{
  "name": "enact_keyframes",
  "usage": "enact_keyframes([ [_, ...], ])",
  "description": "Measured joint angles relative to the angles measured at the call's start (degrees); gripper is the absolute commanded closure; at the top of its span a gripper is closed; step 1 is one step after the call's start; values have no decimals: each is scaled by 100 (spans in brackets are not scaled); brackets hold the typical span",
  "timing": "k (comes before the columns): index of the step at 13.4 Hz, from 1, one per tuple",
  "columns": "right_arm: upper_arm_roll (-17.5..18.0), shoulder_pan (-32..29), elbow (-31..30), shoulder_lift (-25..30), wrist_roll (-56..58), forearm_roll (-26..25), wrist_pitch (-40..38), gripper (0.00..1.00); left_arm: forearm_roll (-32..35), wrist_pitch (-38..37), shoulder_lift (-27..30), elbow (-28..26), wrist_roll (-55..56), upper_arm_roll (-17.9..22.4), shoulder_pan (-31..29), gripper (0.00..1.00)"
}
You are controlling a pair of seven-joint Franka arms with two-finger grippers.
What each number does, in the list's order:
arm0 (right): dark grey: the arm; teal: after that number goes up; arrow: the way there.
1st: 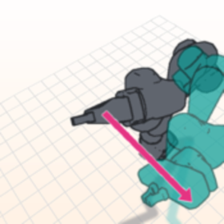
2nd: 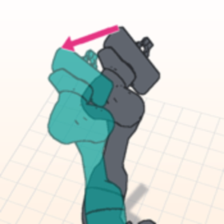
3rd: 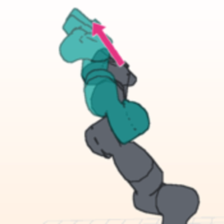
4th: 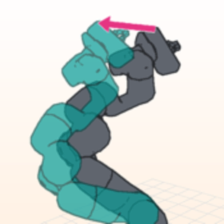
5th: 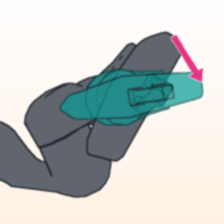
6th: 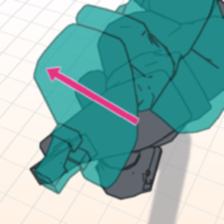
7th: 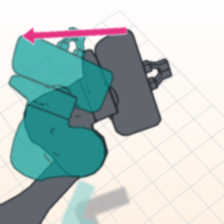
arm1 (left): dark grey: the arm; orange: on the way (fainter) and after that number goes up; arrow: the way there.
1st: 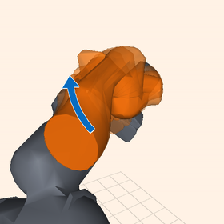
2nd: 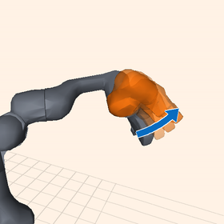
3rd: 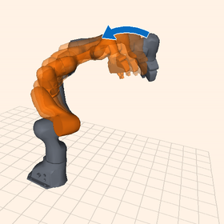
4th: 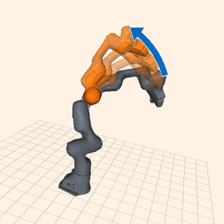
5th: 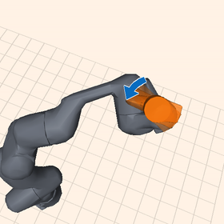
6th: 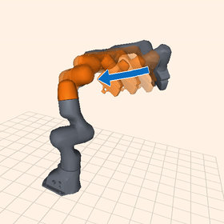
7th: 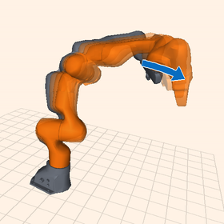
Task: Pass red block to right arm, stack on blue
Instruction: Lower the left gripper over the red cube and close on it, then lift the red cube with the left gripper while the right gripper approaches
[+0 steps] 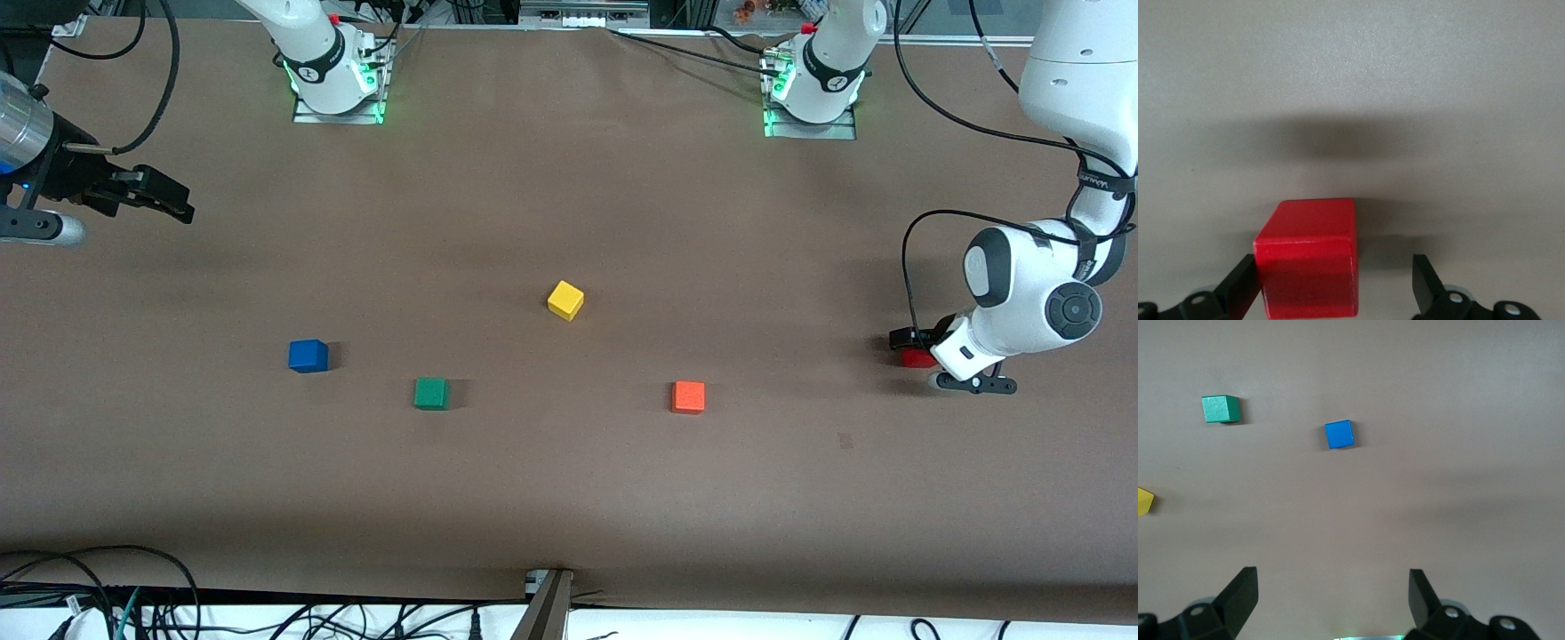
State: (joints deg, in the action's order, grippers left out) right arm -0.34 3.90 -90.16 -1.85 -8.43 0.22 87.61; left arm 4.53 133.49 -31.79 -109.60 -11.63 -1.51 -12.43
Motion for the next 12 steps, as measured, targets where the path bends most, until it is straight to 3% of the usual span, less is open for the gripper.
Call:
enact_keyframes([
  [2,2,0,0,0,0,0,0,0,0,43,-11,0,-1,0,-3,0],
  [3,3,0,0,0,0,0,0,0,0,77,-23,0,-1,1,-21,12],
  [5,3,0,0,0,0,0,0,0,0,216,-66,0,-1,2,-112,50],
  [8,3,0,0,0,0,0,0,0,1,265,-82,3,-42,-2,-167,75],
  [9,3,0,0,0,0,0,0,0,3,243,-80,6,-143,-10,-166,96],
  [12,2,0,0,0,0,0,0,0,4,-226,-59,63,-659,-26,-167,100],
])
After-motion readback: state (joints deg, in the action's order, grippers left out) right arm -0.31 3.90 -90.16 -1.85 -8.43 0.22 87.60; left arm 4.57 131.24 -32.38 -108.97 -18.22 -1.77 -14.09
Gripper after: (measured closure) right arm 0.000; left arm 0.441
